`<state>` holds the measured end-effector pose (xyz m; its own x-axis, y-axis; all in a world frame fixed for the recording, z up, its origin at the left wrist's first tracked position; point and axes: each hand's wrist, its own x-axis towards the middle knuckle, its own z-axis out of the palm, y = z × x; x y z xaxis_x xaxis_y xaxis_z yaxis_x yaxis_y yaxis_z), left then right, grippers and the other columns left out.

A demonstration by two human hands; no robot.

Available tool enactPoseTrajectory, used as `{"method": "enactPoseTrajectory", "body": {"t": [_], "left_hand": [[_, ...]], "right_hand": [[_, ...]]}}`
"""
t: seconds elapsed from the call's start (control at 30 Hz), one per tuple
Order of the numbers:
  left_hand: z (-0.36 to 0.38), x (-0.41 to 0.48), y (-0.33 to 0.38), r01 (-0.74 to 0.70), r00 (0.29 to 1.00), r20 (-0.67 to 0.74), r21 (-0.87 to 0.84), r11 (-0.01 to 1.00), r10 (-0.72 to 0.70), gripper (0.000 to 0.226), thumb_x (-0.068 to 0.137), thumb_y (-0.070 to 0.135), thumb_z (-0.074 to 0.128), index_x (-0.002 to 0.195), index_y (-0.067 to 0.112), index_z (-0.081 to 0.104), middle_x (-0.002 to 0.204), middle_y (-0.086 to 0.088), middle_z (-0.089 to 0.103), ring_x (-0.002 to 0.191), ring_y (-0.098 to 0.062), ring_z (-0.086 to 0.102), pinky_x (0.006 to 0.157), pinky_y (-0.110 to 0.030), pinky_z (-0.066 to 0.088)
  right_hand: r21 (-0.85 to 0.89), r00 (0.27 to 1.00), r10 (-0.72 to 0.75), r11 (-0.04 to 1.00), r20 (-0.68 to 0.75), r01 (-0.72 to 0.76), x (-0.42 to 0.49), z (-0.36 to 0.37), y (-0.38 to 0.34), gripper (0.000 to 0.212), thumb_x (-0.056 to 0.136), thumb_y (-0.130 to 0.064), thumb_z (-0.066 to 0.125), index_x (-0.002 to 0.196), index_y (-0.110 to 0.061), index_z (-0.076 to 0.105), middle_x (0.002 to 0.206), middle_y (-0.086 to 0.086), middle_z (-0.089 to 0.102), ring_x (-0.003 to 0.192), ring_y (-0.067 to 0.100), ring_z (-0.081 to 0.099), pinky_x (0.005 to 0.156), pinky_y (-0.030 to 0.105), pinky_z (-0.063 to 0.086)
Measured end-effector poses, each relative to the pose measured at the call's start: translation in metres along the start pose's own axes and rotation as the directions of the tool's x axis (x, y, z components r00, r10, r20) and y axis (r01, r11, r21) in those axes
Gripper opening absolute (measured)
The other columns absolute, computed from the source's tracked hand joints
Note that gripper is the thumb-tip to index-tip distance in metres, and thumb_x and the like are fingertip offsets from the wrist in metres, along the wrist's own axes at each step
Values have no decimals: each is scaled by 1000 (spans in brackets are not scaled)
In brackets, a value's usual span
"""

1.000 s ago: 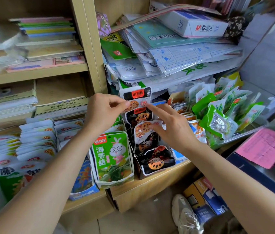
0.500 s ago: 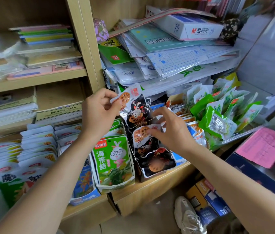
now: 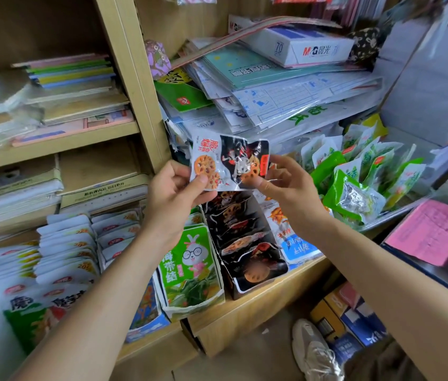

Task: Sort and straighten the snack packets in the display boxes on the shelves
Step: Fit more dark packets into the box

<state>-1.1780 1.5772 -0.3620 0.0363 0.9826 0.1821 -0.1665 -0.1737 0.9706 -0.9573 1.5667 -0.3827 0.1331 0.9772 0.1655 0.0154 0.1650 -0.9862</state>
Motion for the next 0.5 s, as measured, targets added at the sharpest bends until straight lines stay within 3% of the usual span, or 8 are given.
{"method": "enactPoseTrajectory", "body": {"t": [0.1, 0.2, 0.3, 0.43, 0.5], "left_hand": [[1, 0, -2, 0, 998, 56, 23, 1000, -1, 17, 94, -5, 61, 89, 9, 54, 98, -21, 66, 81, -23, 73, 77, -32, 59], [-5, -1, -4, -129, 991, 80, 255, 958, 112, 16, 92, 2, 68, 102, 9, 59, 102, -6, 74, 92, -21, 73, 78, -28, 57], [-13, -1, -6, -277, 957, 62, 495, 823, 285, 34, 87, 12, 76, 117, 22, 62, 111, 7, 71, 96, -10, 67, 79, -22, 54], [-16, -2, -9, -363, 929, 168, 593, 719, 331, 42, 91, 15, 73, 131, 25, 63, 123, 13, 66, 114, -2, 59, 91, -17, 49], [-16, -3, -13, -428, 900, 262, 682, 593, 348, 45, 92, 18, 70, 136, 24, 61, 126, 10, 65, 120, -6, 55, 99, -24, 44]], "right_hand": [[75, 999, -26, 997, 32, 23, 4, -4, -4, 22, 84, -14, 78, 101, -9, 65, 76, 4, 56, 77, 19, 54, 76, 32, 46], [109, 997, -61, 992, 49, 56, 6, -12, -17, 17, 82, -9, 74, 94, -11, 61, 84, -1, 74, 79, 14, 69, 71, 31, 57], [-71, 980, -168, 982, 102, 176, 7, -28, -27, 12, 88, -1, 70, 96, -7, 63, 89, 7, 75, 78, 18, 70, 64, 28, 58], [-338, 962, -210, 905, 176, 259, 7, -43, -33, 14, 87, -2, 73, 92, -14, 70, 83, -6, 75, 71, 11, 68, 71, 35, 60], [-461, 951, -238, 834, 196, 303, 7, -44, -34, 12, 87, -6, 74, 93, -17, 72, 83, -4, 75, 73, 13, 70, 73, 36, 59]]}}
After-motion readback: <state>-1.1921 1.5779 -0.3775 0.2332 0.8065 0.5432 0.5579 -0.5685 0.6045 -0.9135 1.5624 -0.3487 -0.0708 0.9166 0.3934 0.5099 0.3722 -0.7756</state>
